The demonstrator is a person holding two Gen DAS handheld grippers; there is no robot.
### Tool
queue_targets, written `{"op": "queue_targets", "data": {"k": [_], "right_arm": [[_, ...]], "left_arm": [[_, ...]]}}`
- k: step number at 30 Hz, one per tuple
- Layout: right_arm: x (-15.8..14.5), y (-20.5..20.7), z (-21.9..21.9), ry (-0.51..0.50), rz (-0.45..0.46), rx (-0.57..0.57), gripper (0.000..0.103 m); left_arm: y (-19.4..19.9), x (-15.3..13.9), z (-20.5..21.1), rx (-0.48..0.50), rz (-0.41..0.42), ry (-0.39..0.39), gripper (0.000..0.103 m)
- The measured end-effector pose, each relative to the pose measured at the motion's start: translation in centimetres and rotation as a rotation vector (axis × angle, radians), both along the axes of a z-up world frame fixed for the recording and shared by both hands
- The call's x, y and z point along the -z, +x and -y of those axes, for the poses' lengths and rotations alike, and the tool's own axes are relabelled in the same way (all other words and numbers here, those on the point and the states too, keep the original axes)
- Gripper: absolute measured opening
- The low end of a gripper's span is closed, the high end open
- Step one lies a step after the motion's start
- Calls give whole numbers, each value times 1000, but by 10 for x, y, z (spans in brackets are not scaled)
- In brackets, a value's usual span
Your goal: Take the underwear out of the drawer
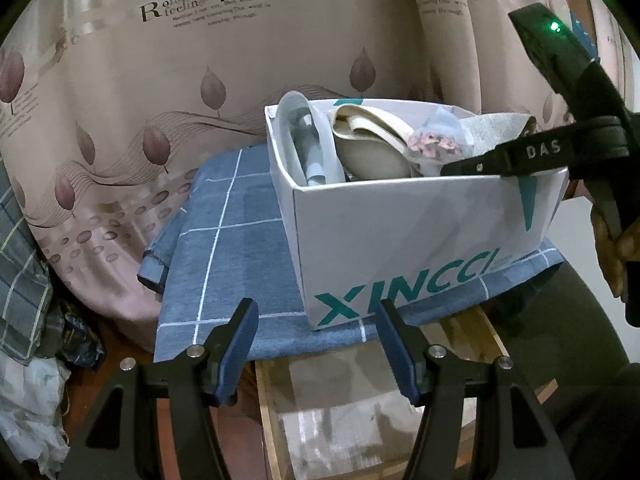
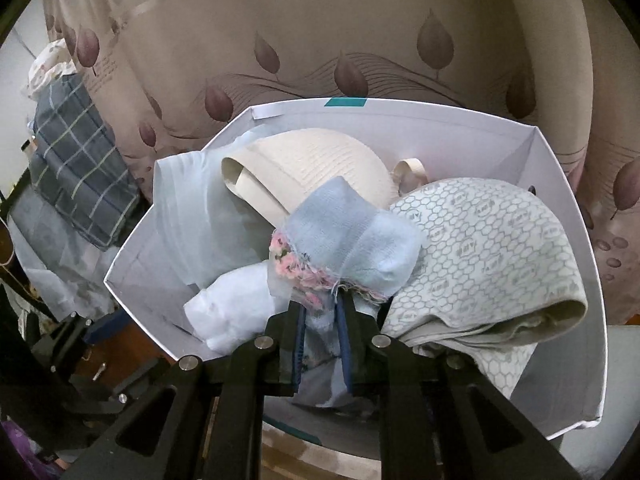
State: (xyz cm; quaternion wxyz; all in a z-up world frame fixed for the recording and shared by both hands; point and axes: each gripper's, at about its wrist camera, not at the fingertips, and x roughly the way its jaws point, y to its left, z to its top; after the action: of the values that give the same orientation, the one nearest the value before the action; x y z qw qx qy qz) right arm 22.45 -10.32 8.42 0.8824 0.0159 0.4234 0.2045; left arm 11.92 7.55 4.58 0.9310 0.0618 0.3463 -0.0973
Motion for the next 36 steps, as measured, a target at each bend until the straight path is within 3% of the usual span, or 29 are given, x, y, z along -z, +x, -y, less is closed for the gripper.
{"op": "queue_targets", "data": {"k": [4, 11, 14, 16, 18, 22, 26, 31, 36], "right_arm": [[-3, -7, 4, 28, 27, 7, 24], [-18, -45, 14, 74, 158, 29, 39], [-26, -74, 23, 124, 243, 60, 55], [-28, -98, 30, 151, 315, 93, 71], [-26, -123, 36, 175, 401, 125, 77], [-16, -165, 41, 213, 569, 201, 103], [-3, -190, 36, 198, 627, 237, 103], [10, -194, 31, 184, 570, 215, 103], [14, -192, 27, 185, 494, 186, 103]], "left_arm": [[1, 1, 1, -2, 0, 1, 63], [2, 2, 5, -8, 2, 12, 63], [2, 2, 7, -7, 6, 17, 63], [1, 2, 8, -6, 9, 19, 63], [-1, 2, 9, -7, 13, 17, 63], [-7, -3, 13, -22, 48, 10, 63], [-14, -10, 14, -58, 104, 8, 63], [-23, -19, 9, -67, 140, -66, 63], [-29, -21, 10, -57, 117, -84, 63]]}}
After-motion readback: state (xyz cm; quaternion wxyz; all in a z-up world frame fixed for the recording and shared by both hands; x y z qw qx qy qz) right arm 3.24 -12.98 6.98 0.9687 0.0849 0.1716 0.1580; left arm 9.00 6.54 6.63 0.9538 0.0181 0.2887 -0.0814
